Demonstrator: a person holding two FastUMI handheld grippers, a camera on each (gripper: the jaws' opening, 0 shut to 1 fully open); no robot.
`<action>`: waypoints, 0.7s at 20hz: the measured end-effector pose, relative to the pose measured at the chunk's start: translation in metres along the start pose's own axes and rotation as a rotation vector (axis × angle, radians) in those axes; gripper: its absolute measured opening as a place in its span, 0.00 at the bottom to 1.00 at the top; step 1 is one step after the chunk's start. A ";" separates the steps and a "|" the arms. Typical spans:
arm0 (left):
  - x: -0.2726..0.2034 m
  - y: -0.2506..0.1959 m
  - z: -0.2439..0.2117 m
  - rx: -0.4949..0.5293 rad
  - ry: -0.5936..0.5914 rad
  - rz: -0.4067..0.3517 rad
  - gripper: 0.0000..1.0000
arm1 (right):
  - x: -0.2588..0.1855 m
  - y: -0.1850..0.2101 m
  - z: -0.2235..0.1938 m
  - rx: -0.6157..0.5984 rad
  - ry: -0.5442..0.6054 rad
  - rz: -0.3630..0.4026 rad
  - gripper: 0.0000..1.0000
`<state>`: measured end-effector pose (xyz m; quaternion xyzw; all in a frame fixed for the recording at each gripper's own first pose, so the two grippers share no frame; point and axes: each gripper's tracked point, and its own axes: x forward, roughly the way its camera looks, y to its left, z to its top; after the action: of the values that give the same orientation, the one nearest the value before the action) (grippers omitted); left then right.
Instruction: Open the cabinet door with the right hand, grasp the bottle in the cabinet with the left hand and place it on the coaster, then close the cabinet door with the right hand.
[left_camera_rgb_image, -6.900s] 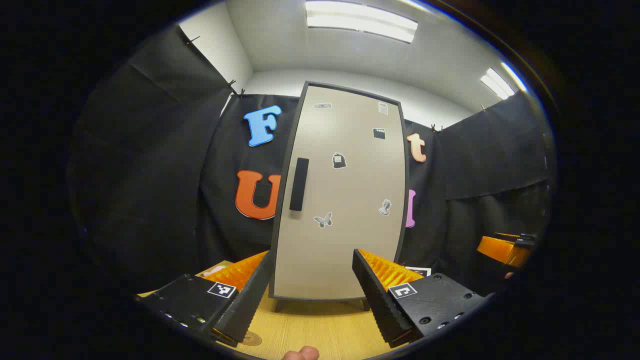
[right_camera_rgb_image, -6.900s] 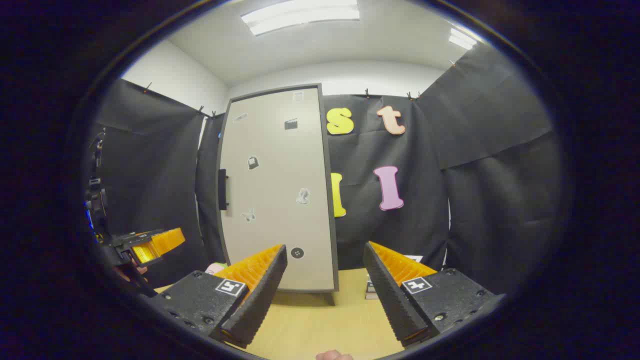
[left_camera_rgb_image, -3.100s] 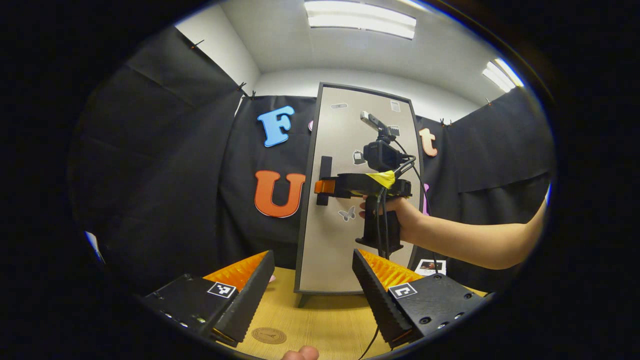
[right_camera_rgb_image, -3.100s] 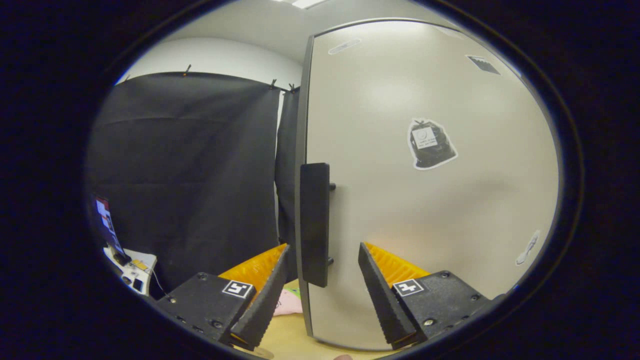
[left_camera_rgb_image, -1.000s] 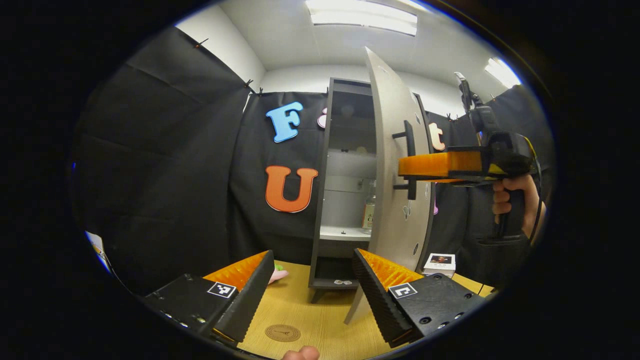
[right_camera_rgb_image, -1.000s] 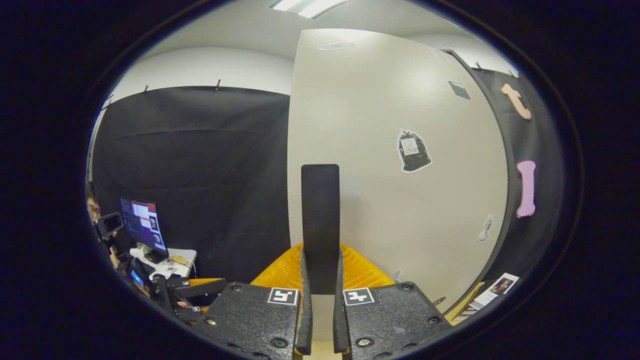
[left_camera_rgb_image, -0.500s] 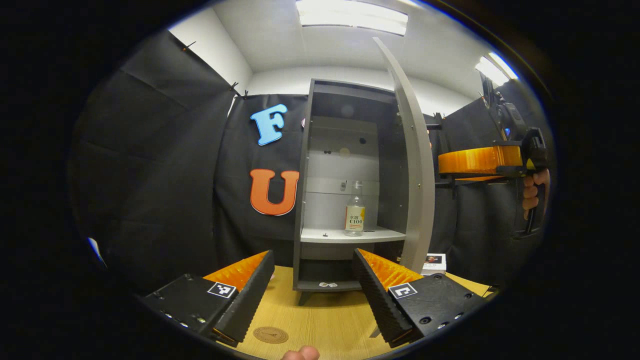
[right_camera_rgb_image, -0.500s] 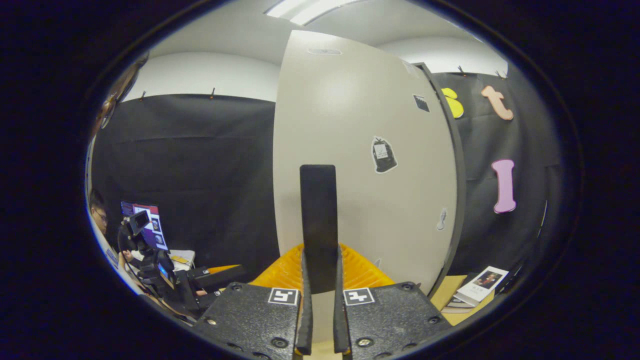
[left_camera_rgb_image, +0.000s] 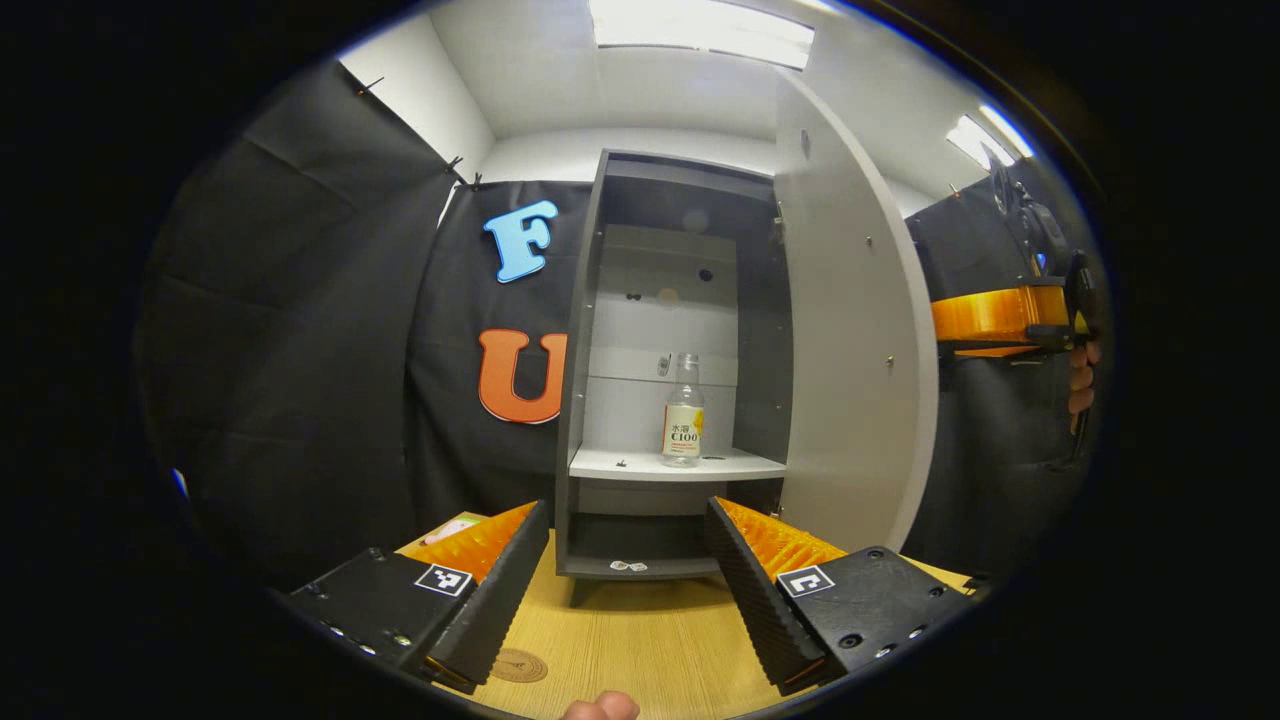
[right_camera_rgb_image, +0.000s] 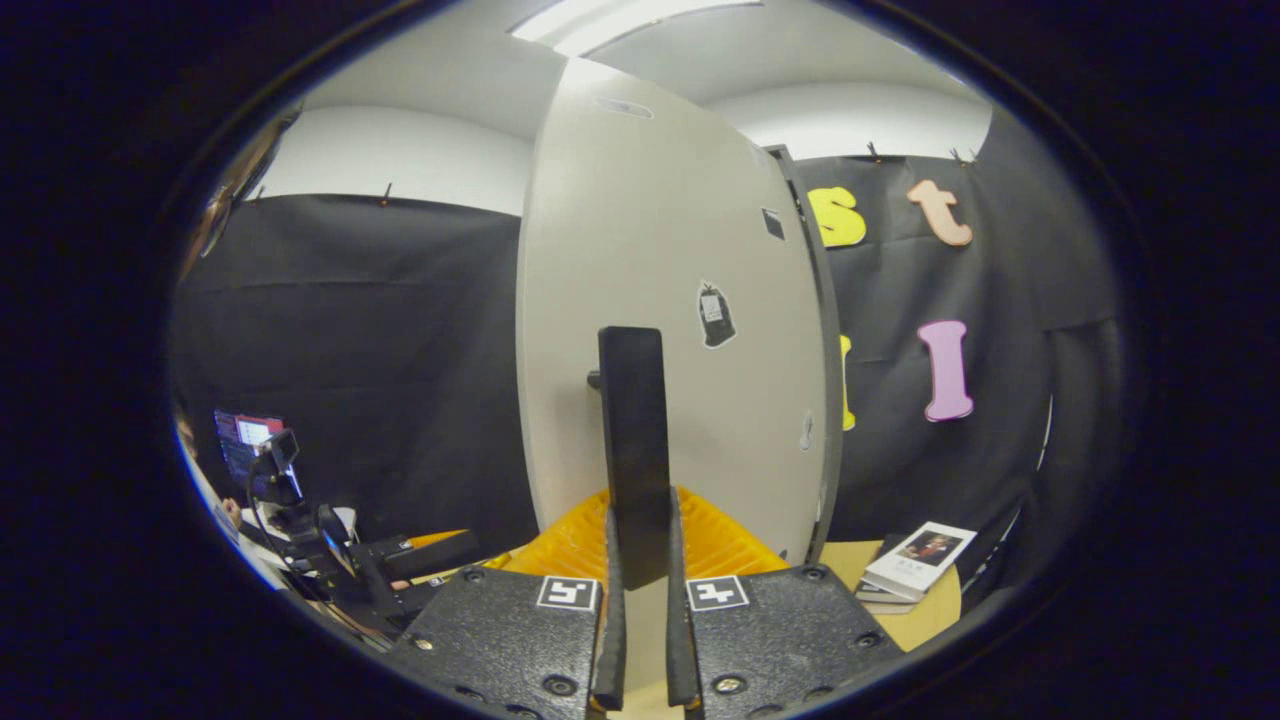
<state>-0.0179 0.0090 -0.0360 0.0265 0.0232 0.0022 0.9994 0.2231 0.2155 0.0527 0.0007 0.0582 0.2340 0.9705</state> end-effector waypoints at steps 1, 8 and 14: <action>0.002 -0.001 -0.001 0.000 -0.001 0.001 0.95 | -0.001 -0.002 0.000 0.004 -0.003 -0.020 0.19; 0.006 -0.017 -0.010 0.025 0.006 -0.016 0.95 | -0.007 -0.033 -0.001 -0.009 -0.009 -0.205 0.18; 0.011 -0.037 -0.013 0.027 0.014 -0.048 0.95 | -0.014 -0.051 0.003 0.014 -0.032 -0.303 0.09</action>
<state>-0.0076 -0.0268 -0.0516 0.0395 0.0310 -0.0218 0.9985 0.2343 0.1641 0.0559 0.0022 0.0440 0.0843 0.9955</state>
